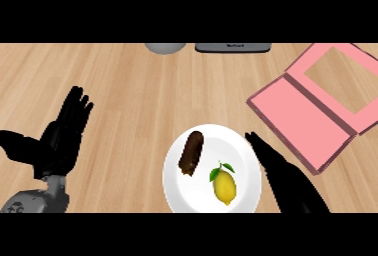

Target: Pick the lemon from the plate and place it in the cardboard box

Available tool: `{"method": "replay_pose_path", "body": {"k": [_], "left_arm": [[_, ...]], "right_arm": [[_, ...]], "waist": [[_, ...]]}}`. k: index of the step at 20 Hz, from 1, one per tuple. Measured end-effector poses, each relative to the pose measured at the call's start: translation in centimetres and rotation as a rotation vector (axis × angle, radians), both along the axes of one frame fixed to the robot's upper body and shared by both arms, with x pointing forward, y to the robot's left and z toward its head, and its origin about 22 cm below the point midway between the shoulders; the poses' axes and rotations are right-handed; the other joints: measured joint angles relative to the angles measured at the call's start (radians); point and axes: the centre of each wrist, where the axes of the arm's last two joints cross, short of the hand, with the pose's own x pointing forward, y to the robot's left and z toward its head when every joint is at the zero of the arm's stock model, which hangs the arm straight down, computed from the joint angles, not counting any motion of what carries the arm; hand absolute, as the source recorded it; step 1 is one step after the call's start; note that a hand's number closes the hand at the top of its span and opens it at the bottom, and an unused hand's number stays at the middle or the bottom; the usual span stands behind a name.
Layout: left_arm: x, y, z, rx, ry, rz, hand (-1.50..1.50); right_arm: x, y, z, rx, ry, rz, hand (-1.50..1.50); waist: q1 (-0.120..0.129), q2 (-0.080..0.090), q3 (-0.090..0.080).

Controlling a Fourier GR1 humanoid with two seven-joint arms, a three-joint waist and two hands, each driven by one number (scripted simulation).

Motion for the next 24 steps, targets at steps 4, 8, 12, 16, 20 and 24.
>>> {"method": "replay_pose_path", "body": {"k": [4, 8, 12, 16, 20, 24], "left_arm": [[0.4, 0.2, 0.3, -0.003, -0.005, -0.007, 0.00], [0.1, 0.0, 0.7, -0.005, -0.002, -0.004, 0.00], [-0.1, 0.2, 0.7, -0.002, -0.006, 0.001, 0.00], [0.1, 0.4, 0.9, -0.002, -0.005, 0.004, 0.00], [-0.2, 0.0, 0.7, 0.001, -0.001, 0.003, 0.00], [0.2, 0.4, 0.5, -0.002, -0.004, 0.001, 0.00]], "right_arm": [[0.4, 1.2, -0.9, -0.009, -0.006, -0.014, -1.50], [0.7, 1.5, -1.5, -0.006, -0.006, -0.029, -1.50], [0.9, 1.7, -1.7, 0.002, 0.009, -0.031, -1.50], [1.1, 2.0, -3.5, 0.001, 0.020, -0.029, -1.50], [1.2, 2.3, -4.2, -0.032, 0.021, -0.033, -1.50], [1.8, 2.7, -5.1, -0.056, 0.023, -0.045, -1.50]], "waist": [[-0.001, 0.000, 0.000], [-0.001, 0.000, 0.000], [-0.001, 0.000, 0.000], [-0.001, 0.000, 0.000], [-0.001, 0.000, 0.000], [-0.001, 0.000, 0.000]]}}
